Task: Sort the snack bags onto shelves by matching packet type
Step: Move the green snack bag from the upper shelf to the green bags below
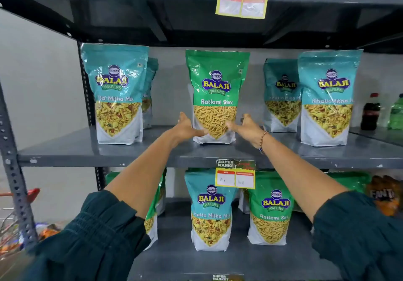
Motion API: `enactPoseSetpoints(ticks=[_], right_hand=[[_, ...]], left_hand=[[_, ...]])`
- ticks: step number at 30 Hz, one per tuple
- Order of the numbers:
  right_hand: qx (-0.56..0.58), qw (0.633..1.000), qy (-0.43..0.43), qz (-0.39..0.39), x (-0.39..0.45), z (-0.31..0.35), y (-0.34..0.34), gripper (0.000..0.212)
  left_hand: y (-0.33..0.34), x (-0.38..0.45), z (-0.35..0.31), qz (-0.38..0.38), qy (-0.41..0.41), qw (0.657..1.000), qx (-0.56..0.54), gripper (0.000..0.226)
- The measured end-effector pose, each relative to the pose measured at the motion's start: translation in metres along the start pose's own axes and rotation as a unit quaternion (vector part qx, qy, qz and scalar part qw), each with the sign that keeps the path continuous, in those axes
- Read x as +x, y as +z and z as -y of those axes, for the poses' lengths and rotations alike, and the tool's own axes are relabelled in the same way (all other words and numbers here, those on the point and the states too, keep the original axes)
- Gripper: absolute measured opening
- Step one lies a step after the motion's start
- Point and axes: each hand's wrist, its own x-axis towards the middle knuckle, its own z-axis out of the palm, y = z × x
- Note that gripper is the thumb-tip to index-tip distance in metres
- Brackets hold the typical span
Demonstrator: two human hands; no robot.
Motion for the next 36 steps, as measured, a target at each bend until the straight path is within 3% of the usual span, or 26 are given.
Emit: enactPoseSetpoints(ticks=[3, 5, 9, 12, 16, 19, 25, 29, 36], right_hand=[[0.039, 0.999, 0.0, 0.033, 0.011, -0.003, 0.001, 0.101], [0.051, 0.997, -0.014, 0.049, 0.02, -0.009, 0.002, 0.09], [0.067, 0.997, -0.032, 0.015, 0.025, -0.012, 0.002, 0.069], [0.077, 0.996, -0.04, 0.015, 0.011, -0.003, 0.003, 0.063], [0.091, 0.994, -0.052, 0.022, -0.022, 0.012, 0.007, 0.06], [0.097, 0.993, -0.063, 0.024, -0.059, 0.028, 0.012, 0.045], [0.097, 0.991, -0.083, 0.037, -0.141, 0.063, 0.02, 0.035], [0.09, 0.992, -0.08, 0.047, -0.184, 0.06, 0.034, 0.036], [0.026, 0.996, -0.072, 0.035, -0.22, -0.002, 0.09, 0.075]], left_hand=[[0.003, 0.013, 0.0, 0.018, 0.037, 0.999, -0.033, 0.074], [0.007, 0.018, 0.001, -0.001, 0.048, 0.998, -0.048, 0.052], [0.007, 0.027, 0.009, -0.085, 0.039, 0.995, -0.018, 0.056], [0.003, 0.014, 0.007, -0.084, 0.047, 0.995, -0.034, 0.044], [-0.007, -0.027, 0.003, -0.082, 0.064, 0.994, -0.013, 0.059], [-0.019, -0.067, -0.002, -0.081, 0.083, 0.993, 0.002, 0.055], [-0.036, -0.142, 0.007, -0.102, 0.098, 0.99, 0.023, 0.084], [-0.027, -0.192, 0.033, -0.124, 0.101, 0.987, 0.017, 0.08], [0.001, -0.235, 0.11, -0.148, 0.022, 0.989, 0.001, 0.069]])
